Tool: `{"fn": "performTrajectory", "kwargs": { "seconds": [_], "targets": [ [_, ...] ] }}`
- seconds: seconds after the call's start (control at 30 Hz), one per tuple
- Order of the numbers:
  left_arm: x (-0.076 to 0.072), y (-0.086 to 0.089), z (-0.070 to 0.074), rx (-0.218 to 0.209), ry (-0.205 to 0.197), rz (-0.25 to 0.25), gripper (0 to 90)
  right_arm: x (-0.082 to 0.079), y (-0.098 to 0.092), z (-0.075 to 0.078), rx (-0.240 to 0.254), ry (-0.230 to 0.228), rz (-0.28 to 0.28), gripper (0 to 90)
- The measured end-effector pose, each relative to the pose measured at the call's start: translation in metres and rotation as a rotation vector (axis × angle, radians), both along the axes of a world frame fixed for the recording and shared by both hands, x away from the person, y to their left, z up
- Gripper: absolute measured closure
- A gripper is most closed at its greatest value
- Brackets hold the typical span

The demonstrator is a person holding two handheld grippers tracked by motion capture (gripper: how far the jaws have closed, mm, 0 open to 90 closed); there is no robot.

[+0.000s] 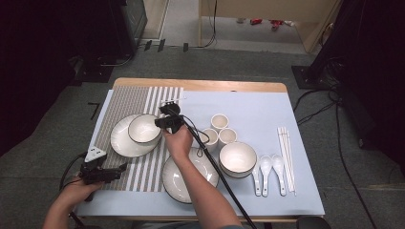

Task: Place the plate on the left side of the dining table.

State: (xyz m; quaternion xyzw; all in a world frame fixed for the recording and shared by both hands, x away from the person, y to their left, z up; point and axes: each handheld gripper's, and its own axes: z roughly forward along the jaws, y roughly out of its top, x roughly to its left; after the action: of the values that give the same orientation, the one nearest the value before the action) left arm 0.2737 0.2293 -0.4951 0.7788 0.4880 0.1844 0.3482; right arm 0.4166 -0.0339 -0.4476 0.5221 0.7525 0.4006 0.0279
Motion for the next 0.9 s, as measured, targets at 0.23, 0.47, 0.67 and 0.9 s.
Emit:
{"fn": "performTrajectory", "kwargs": {
  "seconds": [0.23, 0.47, 0.67, 0.9],
  "targets": [
    [0.000, 0.000, 0.000, -0.001, 0.001, 0.000, 8.5, -0.004, -0.005, 0.009, -0.004, -0.019, 0.015, 71.8],
    [0.000, 0.000, 0.000, 0.001, 0.001, 0.000, 8.5, -0.009, -0.014, 0.015, 0.012, -0.025, 0.036, 79.4],
    [0.000, 0.000, 0.000, -0.001, 0.001, 0.001, 8.5, -0.013, -0.017, 0.020, 0.007, -0.045, 0.042, 81.8],
    [0.000, 0.000, 0.000, 0.000, 0.002, 0.000, 8.5, -0.022, -0.021, 0.023, 0.017, -0.064, 0.049, 85.2]
  ]
}}
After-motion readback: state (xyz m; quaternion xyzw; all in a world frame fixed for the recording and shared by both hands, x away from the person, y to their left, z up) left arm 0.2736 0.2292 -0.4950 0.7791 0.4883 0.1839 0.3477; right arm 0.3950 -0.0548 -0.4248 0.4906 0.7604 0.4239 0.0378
